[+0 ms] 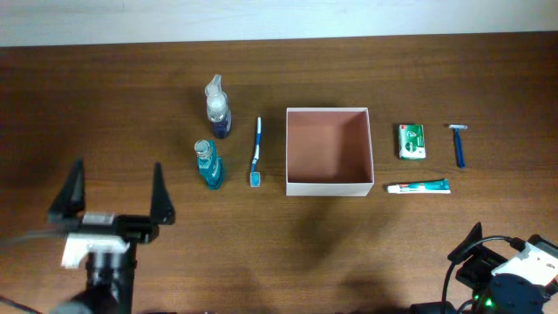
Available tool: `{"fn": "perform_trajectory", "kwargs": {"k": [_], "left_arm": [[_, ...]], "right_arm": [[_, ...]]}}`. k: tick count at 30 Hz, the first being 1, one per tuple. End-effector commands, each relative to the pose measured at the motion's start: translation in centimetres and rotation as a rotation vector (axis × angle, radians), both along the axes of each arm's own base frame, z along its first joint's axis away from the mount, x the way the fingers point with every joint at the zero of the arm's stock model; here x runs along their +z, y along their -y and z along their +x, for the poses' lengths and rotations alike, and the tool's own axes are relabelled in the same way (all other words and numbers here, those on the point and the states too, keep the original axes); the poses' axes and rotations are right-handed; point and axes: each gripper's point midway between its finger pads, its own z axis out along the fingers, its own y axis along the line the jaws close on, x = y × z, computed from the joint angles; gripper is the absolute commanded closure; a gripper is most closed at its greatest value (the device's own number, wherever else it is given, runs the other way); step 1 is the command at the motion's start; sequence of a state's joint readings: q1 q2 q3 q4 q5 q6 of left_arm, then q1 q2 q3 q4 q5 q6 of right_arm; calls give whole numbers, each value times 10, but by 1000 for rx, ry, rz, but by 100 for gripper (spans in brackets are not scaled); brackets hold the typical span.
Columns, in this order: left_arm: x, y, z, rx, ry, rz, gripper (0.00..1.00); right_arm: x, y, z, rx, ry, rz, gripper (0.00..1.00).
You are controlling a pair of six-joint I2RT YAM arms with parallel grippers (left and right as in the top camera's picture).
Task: Pack container
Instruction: 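Reach the left gripper toward the teal Listerine bottle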
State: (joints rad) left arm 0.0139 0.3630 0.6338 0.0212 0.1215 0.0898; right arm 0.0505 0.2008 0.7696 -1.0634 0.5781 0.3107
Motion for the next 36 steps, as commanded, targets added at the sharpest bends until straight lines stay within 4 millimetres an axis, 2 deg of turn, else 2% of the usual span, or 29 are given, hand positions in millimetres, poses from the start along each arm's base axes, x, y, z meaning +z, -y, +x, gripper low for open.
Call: {"fn": "perform_trajectory", "kwargs": {"k": [1,5,8,10,13,16,19,22,26,29,31,33,36], "left_arm": [[-3,16,20,-94,-176,9,1],[-10,29,42,-182,-504,-10,0],[-13,33,53,-206,-674,-29,1],[-21,33,56,-211,-769,31,1],[-44,23,64,-160,-947,37,1],[-68,28,78,-176,-1099,-36,1],[-86,53,90,-299,-1179,-67,1],[-103,62,100,-337,-1240,-79,0],[-126,55,110,-263,-1313,-70,1],[-140,29,116,8,-1357,-105,1],[-144,22,118,95,-1357,-80,0],[-145,21,120,131,-1350,-57,1],[-148,33,125,103,-1351,-40,1]], "right_arm": [[6,-1,-1,7,27,6,1],[6,-1,-1,7,27,6,1],[6,-1,-1,7,27,6,1],[6,-1,-1,7,27,6,1],[6,-1,-1,7,27,6,1],[6,-1,-1,7,27,6,1],[6,-1,-1,7,27,6,1],[6,-1,-1,7,27,6,1],[6,-1,-1,7,27,6,1],[6,-1,-1,7,27,6,1],[6,-1,-1,7,27,6,1],[6,-1,-1,7,27,6,1],[6,-1,-1,7,27,6,1]]}}
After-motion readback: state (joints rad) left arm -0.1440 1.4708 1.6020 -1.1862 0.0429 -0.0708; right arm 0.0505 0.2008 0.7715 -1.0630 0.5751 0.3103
